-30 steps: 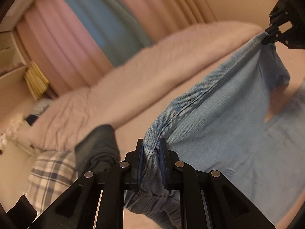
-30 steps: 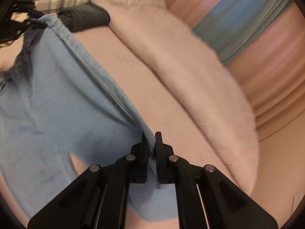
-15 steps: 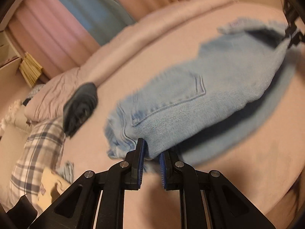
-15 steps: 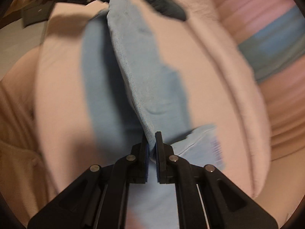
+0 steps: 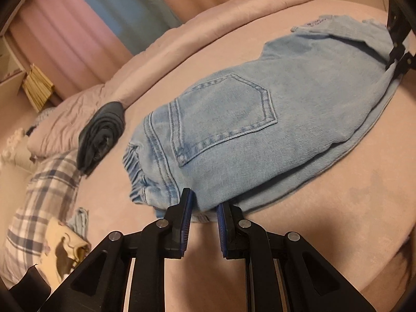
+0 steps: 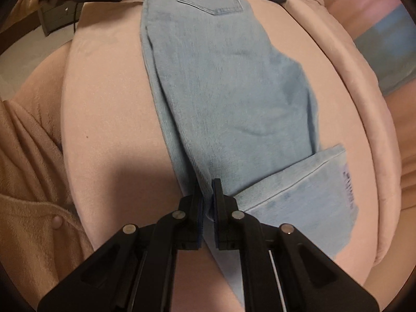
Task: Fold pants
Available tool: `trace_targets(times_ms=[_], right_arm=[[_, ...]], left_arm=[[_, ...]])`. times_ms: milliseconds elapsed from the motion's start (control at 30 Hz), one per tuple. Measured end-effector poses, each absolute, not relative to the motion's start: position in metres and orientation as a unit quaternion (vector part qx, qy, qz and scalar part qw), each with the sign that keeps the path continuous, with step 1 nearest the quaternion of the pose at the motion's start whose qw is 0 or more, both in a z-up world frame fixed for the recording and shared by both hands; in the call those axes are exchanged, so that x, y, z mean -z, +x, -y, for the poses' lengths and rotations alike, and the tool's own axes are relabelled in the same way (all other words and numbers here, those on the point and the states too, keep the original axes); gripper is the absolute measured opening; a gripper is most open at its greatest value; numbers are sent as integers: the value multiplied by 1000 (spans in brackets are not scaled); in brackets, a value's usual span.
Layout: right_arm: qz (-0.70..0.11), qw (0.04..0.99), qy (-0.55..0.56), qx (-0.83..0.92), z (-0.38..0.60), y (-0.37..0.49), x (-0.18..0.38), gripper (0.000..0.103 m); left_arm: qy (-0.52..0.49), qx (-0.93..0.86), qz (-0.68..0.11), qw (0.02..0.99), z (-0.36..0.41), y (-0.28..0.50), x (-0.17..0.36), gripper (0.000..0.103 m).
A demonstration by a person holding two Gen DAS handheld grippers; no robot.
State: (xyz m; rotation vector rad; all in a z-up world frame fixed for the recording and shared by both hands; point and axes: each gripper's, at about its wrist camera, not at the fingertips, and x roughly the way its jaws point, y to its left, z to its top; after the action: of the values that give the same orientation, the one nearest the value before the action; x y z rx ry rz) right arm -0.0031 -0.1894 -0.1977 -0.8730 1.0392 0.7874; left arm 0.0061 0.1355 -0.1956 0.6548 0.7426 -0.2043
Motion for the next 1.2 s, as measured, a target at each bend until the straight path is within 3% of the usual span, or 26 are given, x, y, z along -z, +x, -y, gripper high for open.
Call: trace_targets(times_ms=[100,167,200,233,267,300,367,567,733,1000,1033,1067,1100,1133,1200], right_arm=[[-491,718,-341,-356,198,10,193,8],[-510,720,-305,-359,205,19,186,11],[-519,721,-280,-363,209,22,181,17],[-528,726,-237,-372,216,28,170,21],[-529,731,-208,-378,223,33,162,31],[-526,739,-179,-381,230,37,152,41],[-514,763,-106,-378,251,54,132,47],[-542,814,-38,-205,289,121,132,52],[-602,787,35,-131,287,182,171,50],[-665,746,-14,-29,249,233,215,50],[-660,750,-37,-34,242,232,215,48],[-653,754,-53,-42,237,231,214,36],[-649,757,-61,-53,233,229,213,12],[-646,759,-54,-65,233,225,211,10],[-633,770,-31,-69,240,218,203,7]], left_arm=[[295,98,-376,873,-140,0,186,22],[266,101,-389,876,-147,-6,174,41],[250,107,-385,882,-148,-11,166,61],[233,114,-375,890,-148,-18,157,72],[221,123,-364,896,-147,-24,150,74],[209,135,-355,901,-144,-28,143,74],[193,149,-345,906,-135,-30,133,74],[127,243,-357,893,-68,-6,133,74],[18,351,-394,849,11,25,146,74],[76,408,-413,811,112,20,167,74],[91,406,-415,809,119,17,172,70],[103,406,-417,807,125,14,175,64],[114,407,-417,805,129,11,178,49],[125,407,-416,803,133,8,180,38],[130,408,-408,806,135,3,179,28]])
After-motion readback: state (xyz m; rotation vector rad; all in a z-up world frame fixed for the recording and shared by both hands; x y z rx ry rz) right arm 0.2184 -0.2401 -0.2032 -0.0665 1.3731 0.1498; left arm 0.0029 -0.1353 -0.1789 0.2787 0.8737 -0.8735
